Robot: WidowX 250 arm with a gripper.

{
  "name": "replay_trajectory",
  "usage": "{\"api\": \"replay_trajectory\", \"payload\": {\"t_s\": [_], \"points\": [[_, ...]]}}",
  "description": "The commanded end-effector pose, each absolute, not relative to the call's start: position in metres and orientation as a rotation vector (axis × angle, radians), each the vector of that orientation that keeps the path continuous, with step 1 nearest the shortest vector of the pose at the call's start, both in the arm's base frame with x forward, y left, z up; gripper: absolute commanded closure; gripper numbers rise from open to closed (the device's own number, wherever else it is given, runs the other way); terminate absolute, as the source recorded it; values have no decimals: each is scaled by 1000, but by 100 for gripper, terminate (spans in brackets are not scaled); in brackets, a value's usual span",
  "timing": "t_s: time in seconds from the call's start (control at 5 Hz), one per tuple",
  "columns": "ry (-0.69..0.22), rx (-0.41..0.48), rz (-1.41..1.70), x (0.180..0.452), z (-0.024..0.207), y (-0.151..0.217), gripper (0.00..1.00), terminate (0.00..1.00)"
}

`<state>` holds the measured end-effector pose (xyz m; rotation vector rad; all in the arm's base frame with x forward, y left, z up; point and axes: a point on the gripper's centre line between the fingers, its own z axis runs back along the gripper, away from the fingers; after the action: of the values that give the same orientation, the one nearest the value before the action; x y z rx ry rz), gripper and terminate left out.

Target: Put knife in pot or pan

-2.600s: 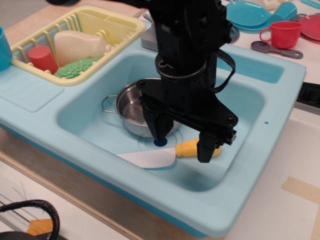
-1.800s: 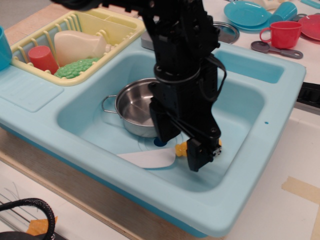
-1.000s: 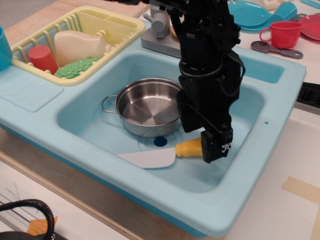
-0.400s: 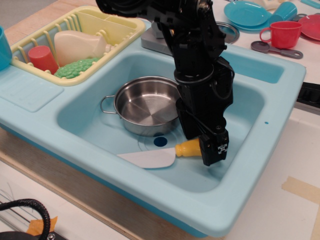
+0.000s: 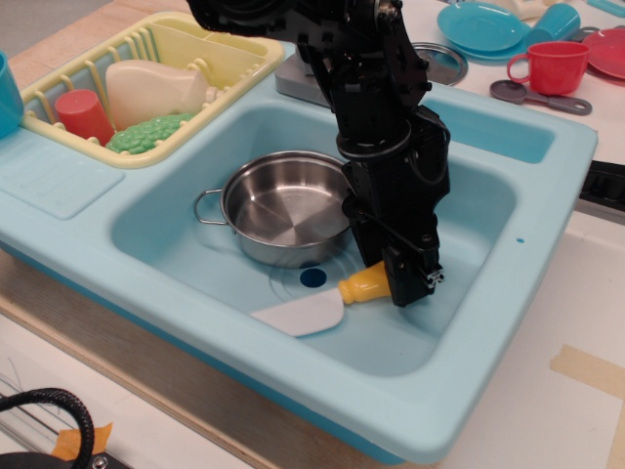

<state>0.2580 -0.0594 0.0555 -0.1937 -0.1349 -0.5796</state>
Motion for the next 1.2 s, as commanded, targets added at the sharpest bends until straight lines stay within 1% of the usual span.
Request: {"api": "replay_trajectory", "payload": {"t_s": [0.0,0.2,0.4,0.6,0.8,1.0], "points": [[-141,-162,-553,254,65,-63,100,0],[-133,-108,-516,251,80,-69,100,0],[-97,-93,-535,260,93,-75,100,0],[-62,-99,-534,270,105,-72,100,0],[-44,-57,-512,277,122,-61,100,0],[-26,11,-403,290,137,-45,100,0]]}}
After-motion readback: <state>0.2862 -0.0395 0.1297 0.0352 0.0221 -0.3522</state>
